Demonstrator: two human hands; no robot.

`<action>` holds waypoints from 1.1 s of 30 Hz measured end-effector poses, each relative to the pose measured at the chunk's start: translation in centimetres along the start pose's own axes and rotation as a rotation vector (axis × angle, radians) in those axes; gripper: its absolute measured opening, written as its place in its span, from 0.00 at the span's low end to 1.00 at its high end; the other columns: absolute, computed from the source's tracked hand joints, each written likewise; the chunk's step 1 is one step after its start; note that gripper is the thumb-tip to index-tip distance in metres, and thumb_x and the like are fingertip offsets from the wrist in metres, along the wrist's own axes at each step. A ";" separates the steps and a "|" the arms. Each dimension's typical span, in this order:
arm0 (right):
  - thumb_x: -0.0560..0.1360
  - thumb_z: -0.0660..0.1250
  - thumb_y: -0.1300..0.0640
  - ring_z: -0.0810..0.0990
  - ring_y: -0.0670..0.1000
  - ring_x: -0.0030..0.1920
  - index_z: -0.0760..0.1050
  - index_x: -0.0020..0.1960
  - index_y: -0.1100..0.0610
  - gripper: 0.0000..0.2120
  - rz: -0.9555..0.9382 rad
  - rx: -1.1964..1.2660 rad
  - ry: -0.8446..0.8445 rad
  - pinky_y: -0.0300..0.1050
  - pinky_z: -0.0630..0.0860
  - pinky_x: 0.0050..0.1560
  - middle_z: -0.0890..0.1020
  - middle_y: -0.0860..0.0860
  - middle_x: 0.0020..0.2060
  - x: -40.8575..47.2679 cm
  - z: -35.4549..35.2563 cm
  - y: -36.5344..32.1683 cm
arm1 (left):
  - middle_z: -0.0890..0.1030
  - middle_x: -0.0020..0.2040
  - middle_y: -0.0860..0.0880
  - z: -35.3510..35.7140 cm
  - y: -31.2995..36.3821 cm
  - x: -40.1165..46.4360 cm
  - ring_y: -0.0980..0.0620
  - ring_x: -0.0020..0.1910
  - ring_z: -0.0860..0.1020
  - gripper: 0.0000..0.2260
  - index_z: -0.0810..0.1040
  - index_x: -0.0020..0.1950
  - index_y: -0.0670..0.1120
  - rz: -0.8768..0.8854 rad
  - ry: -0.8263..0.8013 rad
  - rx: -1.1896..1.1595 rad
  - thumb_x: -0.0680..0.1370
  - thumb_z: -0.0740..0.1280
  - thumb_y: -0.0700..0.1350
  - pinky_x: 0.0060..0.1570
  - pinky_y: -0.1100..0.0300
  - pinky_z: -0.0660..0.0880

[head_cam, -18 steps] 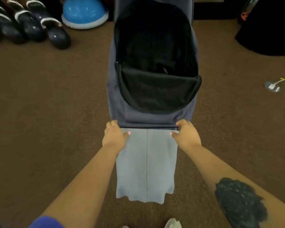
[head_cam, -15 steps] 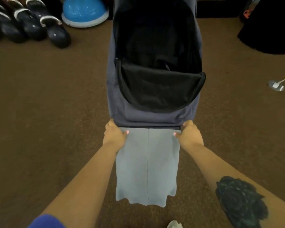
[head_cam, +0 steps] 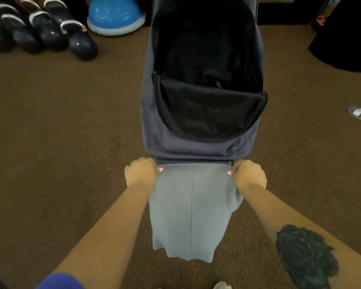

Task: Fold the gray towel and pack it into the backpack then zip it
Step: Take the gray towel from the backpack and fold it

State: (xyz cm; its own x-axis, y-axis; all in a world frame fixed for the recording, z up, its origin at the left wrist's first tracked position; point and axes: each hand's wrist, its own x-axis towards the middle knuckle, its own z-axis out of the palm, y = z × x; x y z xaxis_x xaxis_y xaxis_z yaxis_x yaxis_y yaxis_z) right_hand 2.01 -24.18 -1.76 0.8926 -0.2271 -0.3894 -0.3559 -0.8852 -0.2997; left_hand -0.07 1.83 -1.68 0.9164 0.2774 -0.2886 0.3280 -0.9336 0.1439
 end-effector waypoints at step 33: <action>0.76 0.66 0.50 0.76 0.54 0.33 0.73 0.37 0.58 0.14 -0.548 0.509 0.389 0.47 0.73 0.34 0.78 0.56 0.30 -19.8 -36.6 -13.8 | 0.75 0.34 0.48 -38.1 4.7 -14.2 0.51 0.34 0.74 0.13 0.71 0.39 0.44 0.360 0.136 -0.598 0.79 0.60 0.50 0.33 0.58 0.70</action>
State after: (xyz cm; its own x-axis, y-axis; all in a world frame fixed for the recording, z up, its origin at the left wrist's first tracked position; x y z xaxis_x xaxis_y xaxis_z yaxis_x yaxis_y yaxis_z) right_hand -0.64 -22.35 42.00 0.9740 -0.0252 0.2252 0.1571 -0.6411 -0.7512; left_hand -2.84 2.14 39.18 0.9993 0.0374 -0.0099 0.0333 -0.6990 0.7144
